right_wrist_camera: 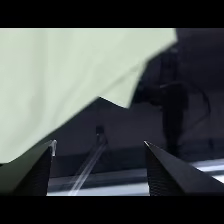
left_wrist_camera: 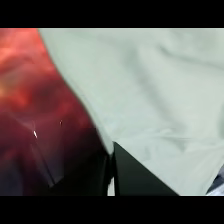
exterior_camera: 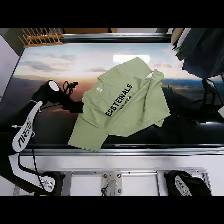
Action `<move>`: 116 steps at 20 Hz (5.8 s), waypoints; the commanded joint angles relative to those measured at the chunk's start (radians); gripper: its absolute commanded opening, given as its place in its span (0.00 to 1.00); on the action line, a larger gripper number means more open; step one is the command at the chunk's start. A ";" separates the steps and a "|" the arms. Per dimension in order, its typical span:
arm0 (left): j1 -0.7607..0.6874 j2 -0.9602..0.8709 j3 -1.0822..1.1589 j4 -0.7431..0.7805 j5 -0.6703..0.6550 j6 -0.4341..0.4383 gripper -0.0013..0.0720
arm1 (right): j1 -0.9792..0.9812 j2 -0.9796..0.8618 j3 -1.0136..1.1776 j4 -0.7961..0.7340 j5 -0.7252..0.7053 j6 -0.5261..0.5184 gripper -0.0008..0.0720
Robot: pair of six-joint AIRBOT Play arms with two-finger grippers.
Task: Fold the clothes and pants, and hang the long-sleeved shirts on hangers.
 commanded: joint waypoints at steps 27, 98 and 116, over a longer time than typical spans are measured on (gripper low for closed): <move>0.121 0.368 -0.414 -0.009 0.210 -0.090 0.03 | 0.091 -0.276 -0.431 0.460 -0.600 -0.121 0.18; 0.245 0.047 -0.054 -0.076 0.240 -0.224 0.03 | 0.145 -0.639 0.287 -0.158 -0.210 0.056 0.02; 0.098 0.505 -0.393 -0.077 0.226 -0.224 0.72 | -0.035 -0.043 -0.266 -0.114 0.002 0.330 0.78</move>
